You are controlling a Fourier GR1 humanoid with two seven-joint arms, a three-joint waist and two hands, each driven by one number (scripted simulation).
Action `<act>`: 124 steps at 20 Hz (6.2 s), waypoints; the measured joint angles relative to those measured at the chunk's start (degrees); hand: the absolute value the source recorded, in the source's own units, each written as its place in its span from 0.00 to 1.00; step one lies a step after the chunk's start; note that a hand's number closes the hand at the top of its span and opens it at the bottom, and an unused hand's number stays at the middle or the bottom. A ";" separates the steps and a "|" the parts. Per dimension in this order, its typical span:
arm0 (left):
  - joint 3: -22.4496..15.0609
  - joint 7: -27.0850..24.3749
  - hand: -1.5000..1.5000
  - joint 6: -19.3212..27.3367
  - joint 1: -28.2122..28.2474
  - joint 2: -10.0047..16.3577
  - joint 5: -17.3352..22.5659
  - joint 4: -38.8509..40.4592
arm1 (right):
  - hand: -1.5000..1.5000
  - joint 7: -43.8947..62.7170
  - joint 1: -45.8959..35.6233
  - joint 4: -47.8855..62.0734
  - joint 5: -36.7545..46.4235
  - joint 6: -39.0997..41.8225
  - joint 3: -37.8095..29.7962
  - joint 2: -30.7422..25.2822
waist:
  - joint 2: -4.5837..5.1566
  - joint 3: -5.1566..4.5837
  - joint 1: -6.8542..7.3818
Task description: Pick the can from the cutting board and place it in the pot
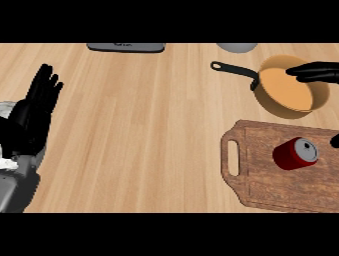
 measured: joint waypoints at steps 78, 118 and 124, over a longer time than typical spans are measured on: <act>8.86 4.08 0.50 -5.04 2.97 -5.00 -6.69 -1.48 | 1.00 51.92 -1.49 7.07 44.18 -23.83 -2.89 48.54 | -2.72 -0.53 -4.71; 9.74 4.46 0.50 -7.36 1.61 -7.15 -8.55 -3.18 | 1.00 75.34 -12.02 14.59 65.11 -50.40 -22.06 35.67 | -0.47 -0.12 -2.17; 9.49 4.06 0.50 -7.51 1.08 -8.15 -9.12 -2.24 | 0.00 68.36 -14.60 28.43 61.49 -55.24 -26.74 34.69 | -0.39 -0.08 -1.92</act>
